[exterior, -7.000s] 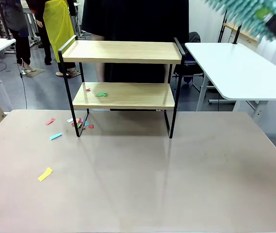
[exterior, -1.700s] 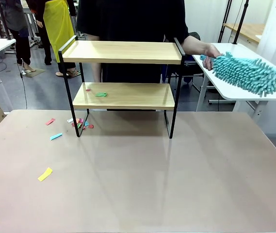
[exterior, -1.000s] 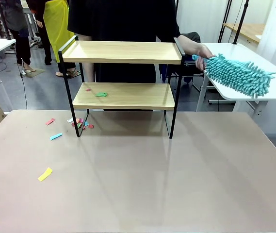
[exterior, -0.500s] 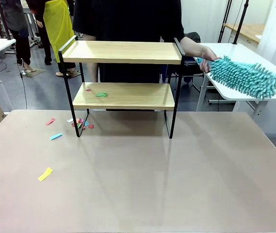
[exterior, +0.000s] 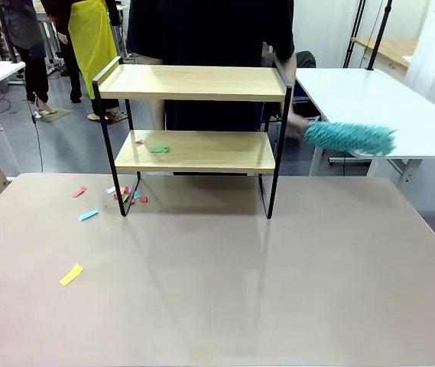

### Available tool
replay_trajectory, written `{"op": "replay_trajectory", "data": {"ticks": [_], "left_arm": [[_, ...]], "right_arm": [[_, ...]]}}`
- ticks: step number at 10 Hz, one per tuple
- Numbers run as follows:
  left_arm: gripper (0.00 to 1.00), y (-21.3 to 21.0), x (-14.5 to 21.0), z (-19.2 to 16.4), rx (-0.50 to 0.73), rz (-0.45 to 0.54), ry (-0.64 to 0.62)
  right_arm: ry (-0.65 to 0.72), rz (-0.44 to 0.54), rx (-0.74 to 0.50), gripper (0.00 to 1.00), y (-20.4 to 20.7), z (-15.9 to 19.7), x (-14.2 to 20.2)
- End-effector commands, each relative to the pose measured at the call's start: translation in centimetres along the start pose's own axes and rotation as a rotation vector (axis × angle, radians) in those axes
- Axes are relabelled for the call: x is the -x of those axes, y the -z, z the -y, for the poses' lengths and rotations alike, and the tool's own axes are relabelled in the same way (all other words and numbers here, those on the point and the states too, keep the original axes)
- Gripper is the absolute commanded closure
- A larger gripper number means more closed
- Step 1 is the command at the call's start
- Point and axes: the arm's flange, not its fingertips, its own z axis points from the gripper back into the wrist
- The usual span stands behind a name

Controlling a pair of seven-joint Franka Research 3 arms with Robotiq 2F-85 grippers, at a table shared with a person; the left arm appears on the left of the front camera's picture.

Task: Clean the shelf.
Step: Hand the Duster back to the human.

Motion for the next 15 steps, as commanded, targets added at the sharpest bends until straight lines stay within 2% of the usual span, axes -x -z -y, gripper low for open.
{"op": "replay_trajectory", "data": {"ticks": [1,15], "left_arm": [[0.00,0.11,-0.12,-0.21,0.000,0.022,0.019],[0.00,0.11,-0.12,-0.21,0.000,0.022,0.019]], "right_arm": [[-0.008,-0.005,0.005,0.00,-0.15,0.04,-0.10],[-0.008,-0.005,0.005,0.00,-0.15,0.04,-0.10]]}}
